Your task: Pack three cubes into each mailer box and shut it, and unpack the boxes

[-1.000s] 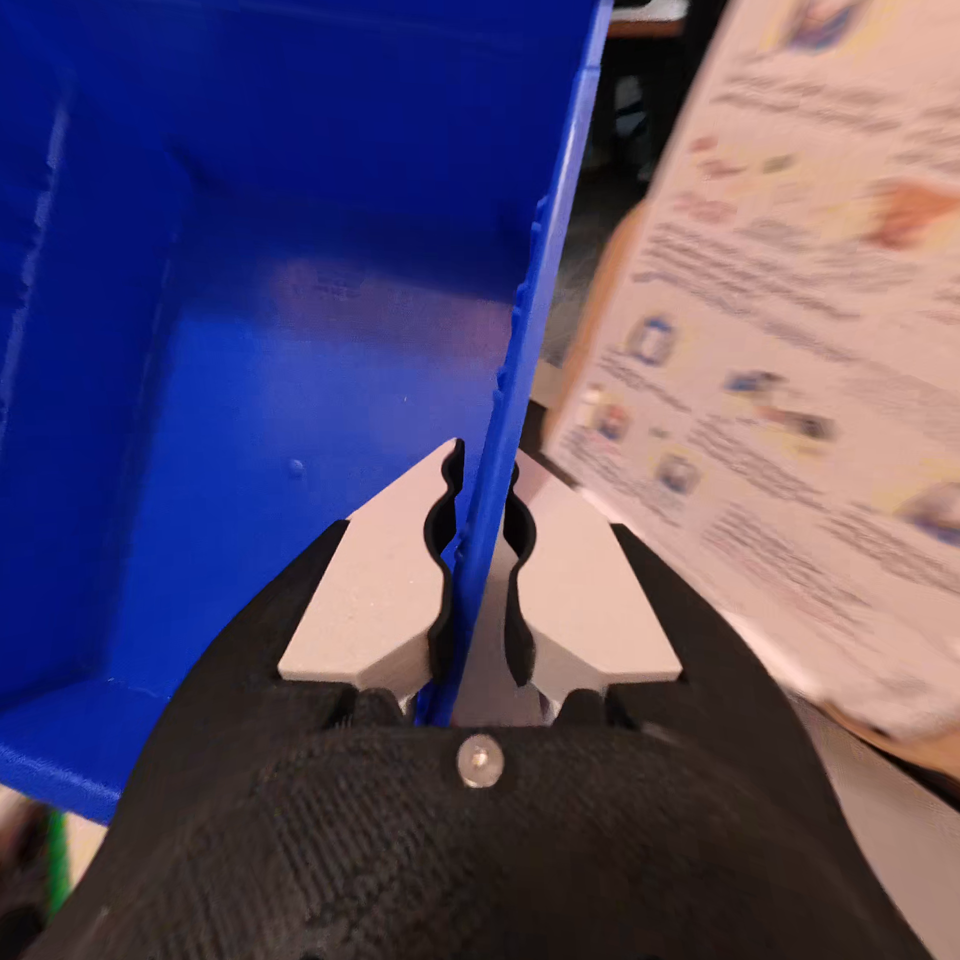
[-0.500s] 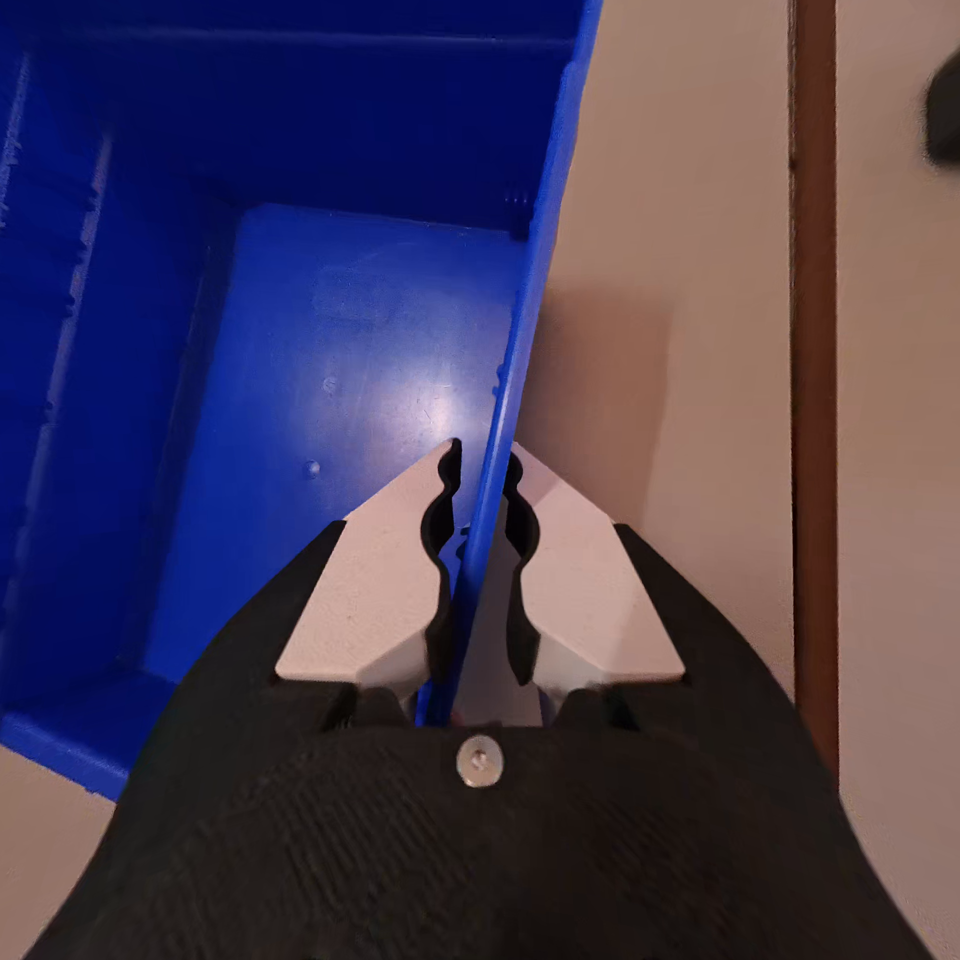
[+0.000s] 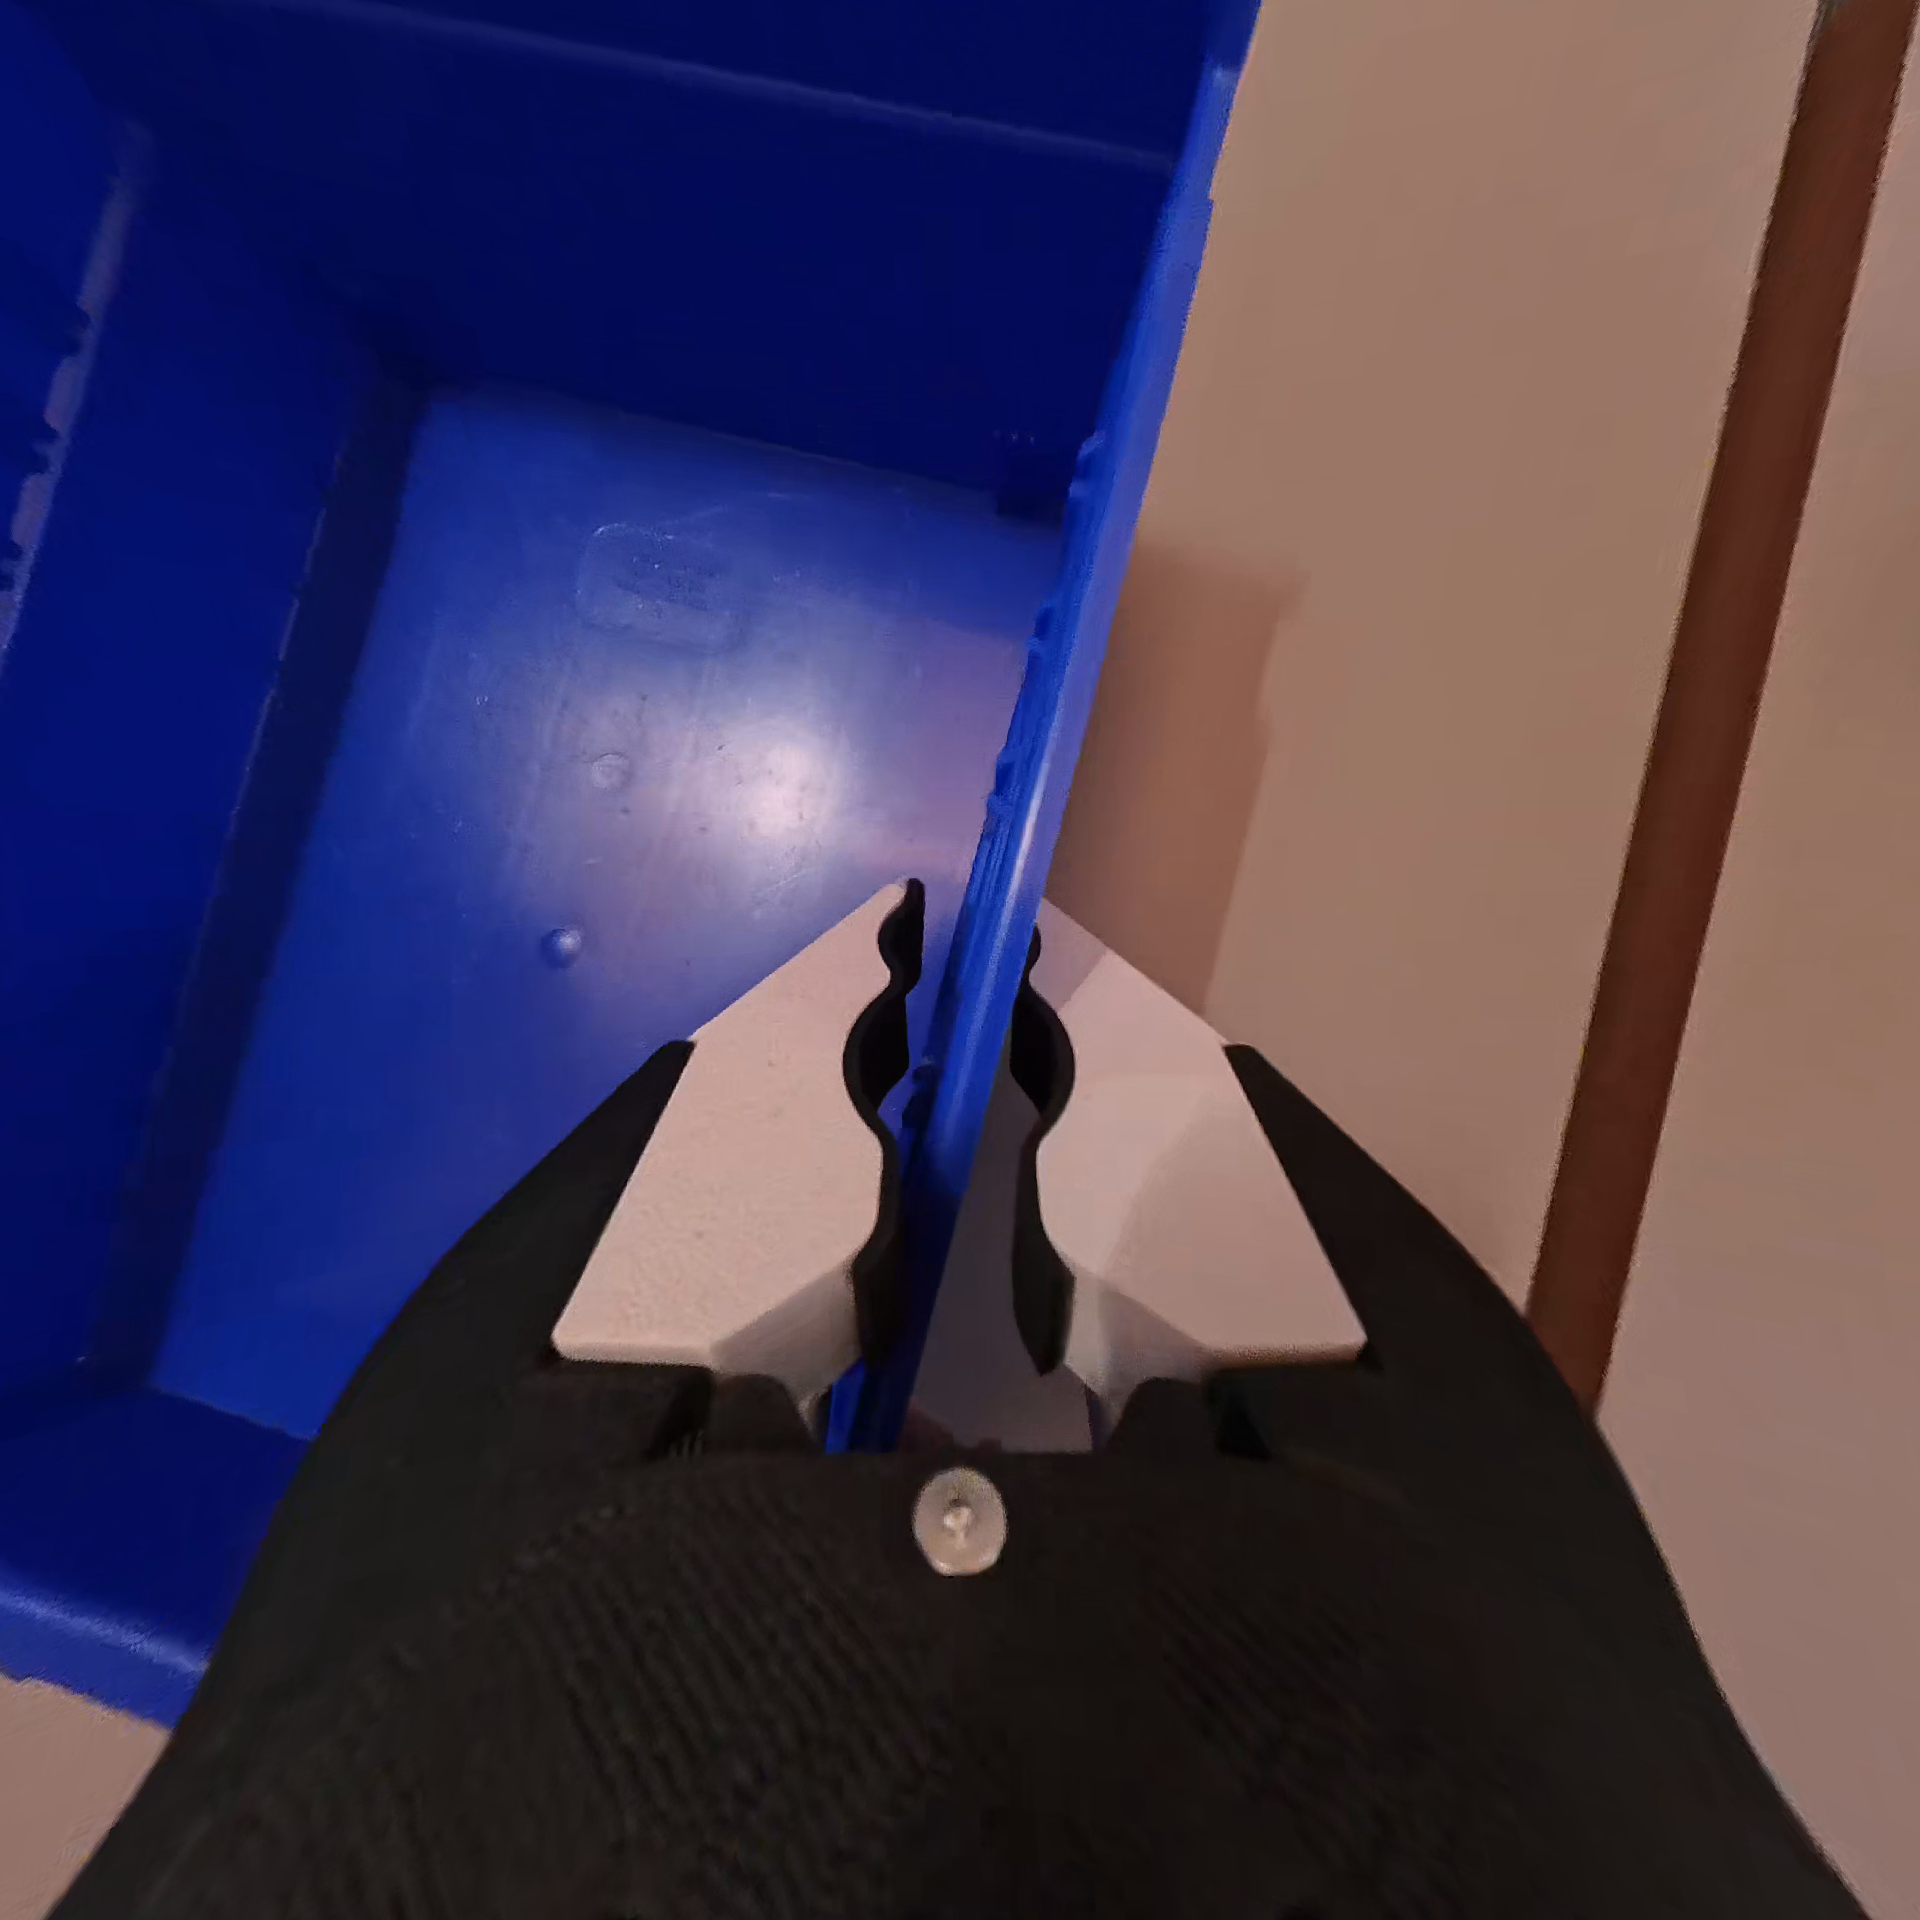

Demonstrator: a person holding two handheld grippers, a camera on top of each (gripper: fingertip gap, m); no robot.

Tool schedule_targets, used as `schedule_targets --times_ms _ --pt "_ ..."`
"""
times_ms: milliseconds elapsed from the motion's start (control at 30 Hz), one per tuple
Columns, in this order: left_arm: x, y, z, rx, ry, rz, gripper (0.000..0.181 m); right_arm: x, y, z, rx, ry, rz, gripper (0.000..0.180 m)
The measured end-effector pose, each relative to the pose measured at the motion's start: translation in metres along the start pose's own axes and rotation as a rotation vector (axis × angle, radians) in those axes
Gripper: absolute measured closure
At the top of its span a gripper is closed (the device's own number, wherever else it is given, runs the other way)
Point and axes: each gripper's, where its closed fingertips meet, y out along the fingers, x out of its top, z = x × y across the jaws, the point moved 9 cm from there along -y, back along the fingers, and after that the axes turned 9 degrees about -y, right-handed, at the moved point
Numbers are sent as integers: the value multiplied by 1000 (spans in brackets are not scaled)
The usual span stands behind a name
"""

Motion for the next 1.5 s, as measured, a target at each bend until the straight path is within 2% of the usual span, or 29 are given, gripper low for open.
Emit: schedule_targets --times_ms 33,67,133,200,333,400,467,533,600,700,867,933,967,1033,1100,1200,1267,1333,1400,1467,1500 --pt "0 0 0 -8 -8 4 176 0 -1 0 -36 -31 -6 163" --pt "0 0 0 -14 -5 13 175 1 -3 0 -85 -61 -6 148" --pt "1 -2 1 -30 32 72 175 6 -15 2 -198 -120 -22 95" --pt "9 -5 0 -61 75 86 155 14 -39 8 -318 -184 -77 87" --pt "44 -19 0 -155 129 43 142 26 -107 58 -421 -226 -257 68" --pt "64 -20 -6 -273 137 75 125 23 -130 110 -316 -297 -355 65" --pt "83 -14 -18 -404 188 149 96 14 -142 169 -173 -398 -446 65" --pt "93 -1 -32 -486 310 290 65 6 -145 224 -17 -454 -579 68" --pt "94 14 -46 -542 455 441 47 -3 -139 269 163 -478 -647 71" --pt "89 34 -68 -606 652 578 46 -14 -124 308 290 -471 -639 73" --pt "71 61 -96 -645 1006 739 44 -30 -105 327 305 -462 -625 71" --pt "58 69 -101 -641 1118 839 60 -33 -102 324 295 -468 -572 73" --pt "52 71 -104 -648 1148 900 63 -35 -102 321 274 -462 -564 73" --pt "48 75 -111 -710 1142 988 77 -40 -102 316 265 -446 -574 73" --pt "47 79 -115 -728 1127 1009 71 -41 -103 310 284 -418 -574 74" --pt "45 82 -117 -761 1112 1084 79 -43 -103 304 292 -398 -585 76" --pt "44 81 -120 -777 1097 1129 71 -45 -99 300 283 -398 -565 77" --pt "41 76 -125 -804 1101 1161 72 -48 -95 296 255 -397 -536 77" --pt "36 77 -127 -786 1185 1120 66 -49 -93 293 237 -402 -523 77" --pt "37 83 -131 -779 1178 1063 66 -48 -92 291 238 -398 -527 77" --pt "36 86 -131 -764 1175 1054 57 -48 -91 292 246 -394 -529 77"
